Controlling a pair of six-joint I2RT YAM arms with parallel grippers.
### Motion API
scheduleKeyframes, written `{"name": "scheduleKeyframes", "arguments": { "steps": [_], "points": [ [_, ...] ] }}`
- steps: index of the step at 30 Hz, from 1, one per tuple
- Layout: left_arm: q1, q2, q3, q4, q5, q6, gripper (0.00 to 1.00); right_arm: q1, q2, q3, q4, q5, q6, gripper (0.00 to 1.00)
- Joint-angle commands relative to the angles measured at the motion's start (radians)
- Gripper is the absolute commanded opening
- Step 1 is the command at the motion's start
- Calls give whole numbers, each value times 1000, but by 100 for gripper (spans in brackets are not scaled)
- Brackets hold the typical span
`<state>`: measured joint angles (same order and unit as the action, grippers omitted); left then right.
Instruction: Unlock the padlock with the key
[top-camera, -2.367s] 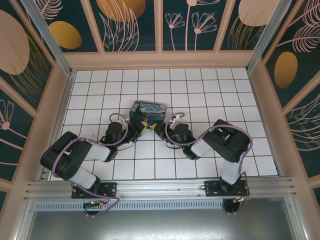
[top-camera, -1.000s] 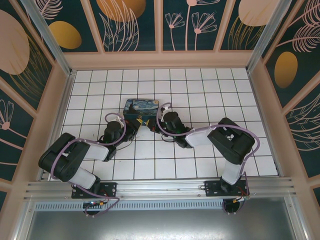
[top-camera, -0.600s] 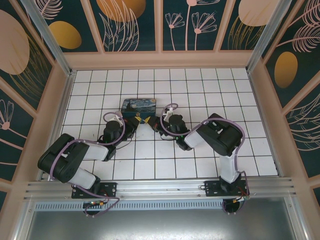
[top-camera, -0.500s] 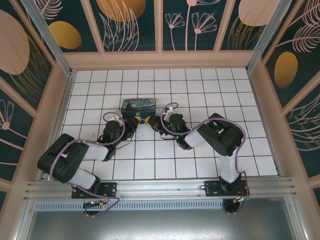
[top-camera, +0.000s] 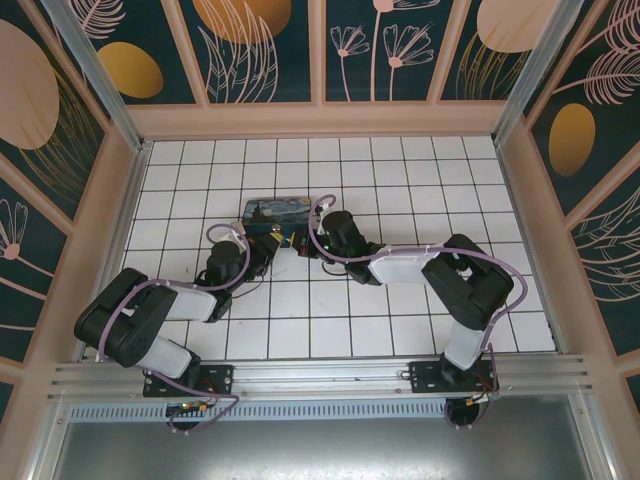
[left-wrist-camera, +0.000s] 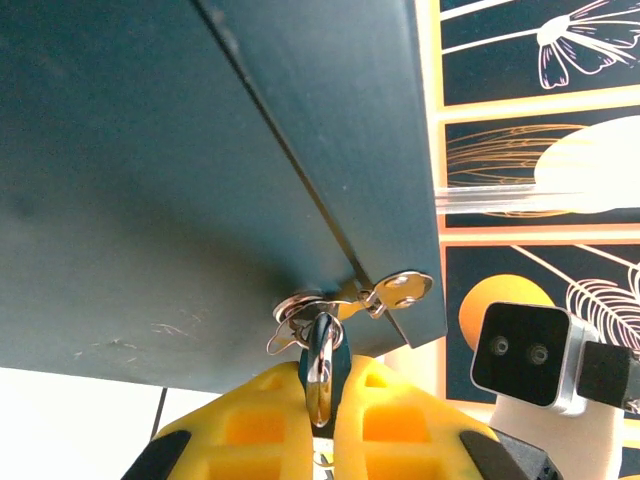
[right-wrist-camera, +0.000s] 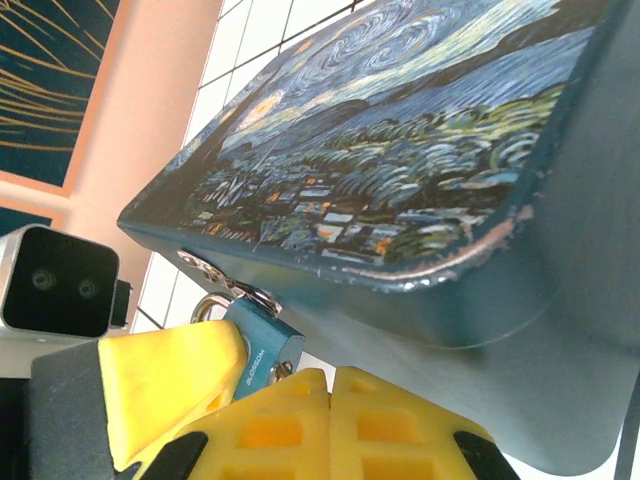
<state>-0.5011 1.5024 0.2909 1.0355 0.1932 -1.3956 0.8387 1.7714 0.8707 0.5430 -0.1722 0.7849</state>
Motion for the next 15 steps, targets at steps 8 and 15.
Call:
{"name": "scheduleKeyframes", "arguments": {
  "steps": [8,15],
  "points": [
    [-62,-4,-4,7,277,43,0,20,45,-12,704,-182,414,0],
    [-62,10,-1,24,301,47,0,7,105,28,821,-224,546,0]
  ]
}}
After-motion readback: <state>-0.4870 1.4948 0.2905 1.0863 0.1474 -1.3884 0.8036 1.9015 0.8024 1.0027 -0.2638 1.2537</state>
